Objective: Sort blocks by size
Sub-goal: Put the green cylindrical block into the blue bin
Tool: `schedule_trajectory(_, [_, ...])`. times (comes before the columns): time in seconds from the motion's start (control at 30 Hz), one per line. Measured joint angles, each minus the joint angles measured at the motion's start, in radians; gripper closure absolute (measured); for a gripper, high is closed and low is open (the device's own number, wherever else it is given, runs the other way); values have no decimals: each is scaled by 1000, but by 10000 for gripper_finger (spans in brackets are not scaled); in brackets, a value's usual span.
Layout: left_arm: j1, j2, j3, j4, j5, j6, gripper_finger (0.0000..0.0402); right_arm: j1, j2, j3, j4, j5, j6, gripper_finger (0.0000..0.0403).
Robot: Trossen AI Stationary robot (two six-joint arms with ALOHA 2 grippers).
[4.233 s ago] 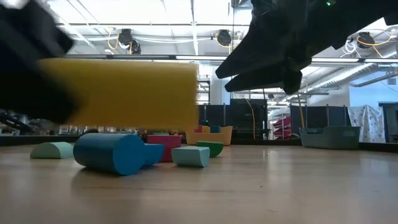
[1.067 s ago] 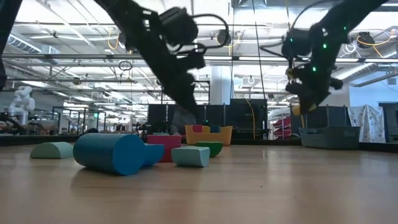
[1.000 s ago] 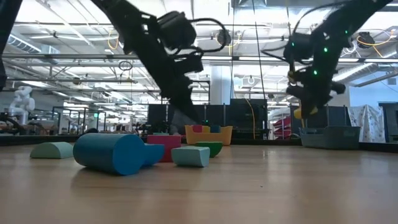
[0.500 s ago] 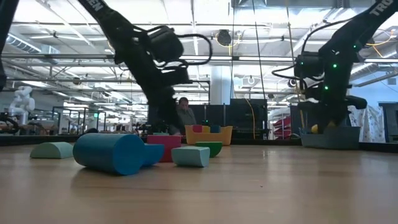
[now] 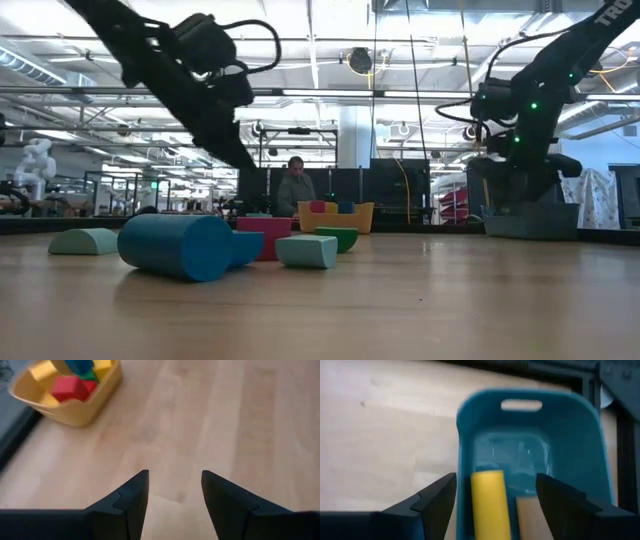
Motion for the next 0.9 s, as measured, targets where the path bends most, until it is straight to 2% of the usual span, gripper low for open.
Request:
schedule_trajectory(0.23, [-94,-57,-37,-118,-6,-200,217,66,-67,0,193,44,-63,141])
schedule_trajectory(0.4, [-216,-90,-41,-230,-109,-353,217,151,-164,1,293,18,-116,146])
schedule_trajectory(0.57, [-328,-126,-41,-385,-121,-511,217,248,-221,1,351,-15,-139,147])
schedule_trajectory(0.73, [-453,-149,-41,-511,-52,-610,217,344,-213,1,381,-15,-144,147])
schedule_trajectory(0.9, [-573,-162,-41,-546,95,-619,217,419,-176,1,405,-11,-133,147])
